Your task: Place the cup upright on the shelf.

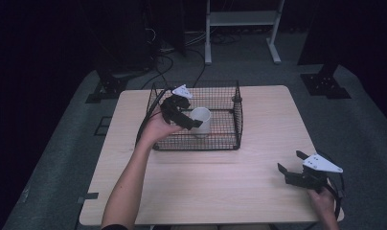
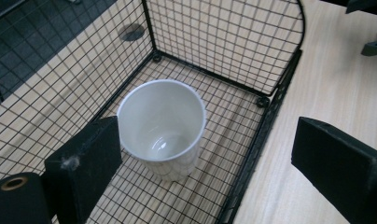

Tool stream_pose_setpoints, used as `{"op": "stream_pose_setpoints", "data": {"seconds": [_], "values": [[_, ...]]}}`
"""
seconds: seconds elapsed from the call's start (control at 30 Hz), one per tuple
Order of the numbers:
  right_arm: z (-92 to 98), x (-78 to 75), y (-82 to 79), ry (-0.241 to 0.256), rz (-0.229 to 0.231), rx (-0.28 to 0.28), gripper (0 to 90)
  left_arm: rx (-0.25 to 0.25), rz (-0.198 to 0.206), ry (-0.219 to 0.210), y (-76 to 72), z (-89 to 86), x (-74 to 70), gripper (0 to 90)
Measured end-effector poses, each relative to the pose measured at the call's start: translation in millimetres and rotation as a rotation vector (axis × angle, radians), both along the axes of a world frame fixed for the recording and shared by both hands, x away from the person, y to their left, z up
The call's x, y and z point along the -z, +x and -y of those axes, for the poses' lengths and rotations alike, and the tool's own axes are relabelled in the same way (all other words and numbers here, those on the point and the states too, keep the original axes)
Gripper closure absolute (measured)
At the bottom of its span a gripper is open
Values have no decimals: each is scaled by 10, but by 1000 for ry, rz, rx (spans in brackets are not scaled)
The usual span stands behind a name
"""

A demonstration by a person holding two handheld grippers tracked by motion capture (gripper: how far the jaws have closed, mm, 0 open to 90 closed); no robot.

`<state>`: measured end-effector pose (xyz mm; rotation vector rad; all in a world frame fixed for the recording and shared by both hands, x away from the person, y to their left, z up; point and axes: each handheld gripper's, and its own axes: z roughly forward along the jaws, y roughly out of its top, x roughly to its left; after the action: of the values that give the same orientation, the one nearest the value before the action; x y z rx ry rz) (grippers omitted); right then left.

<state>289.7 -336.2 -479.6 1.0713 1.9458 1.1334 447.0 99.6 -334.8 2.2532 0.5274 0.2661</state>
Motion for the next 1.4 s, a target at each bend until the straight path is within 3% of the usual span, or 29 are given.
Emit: {"op": "stream_pose_setpoints", "data": {"seconds": [0.73,1.4], "values": [[-7,1,5,-8,-3,4,131,70,69,-50,-481,95,-15,77],[-6,1,6,-11,-2,6,131,110,108,-29,-868,140,81,77]]}}
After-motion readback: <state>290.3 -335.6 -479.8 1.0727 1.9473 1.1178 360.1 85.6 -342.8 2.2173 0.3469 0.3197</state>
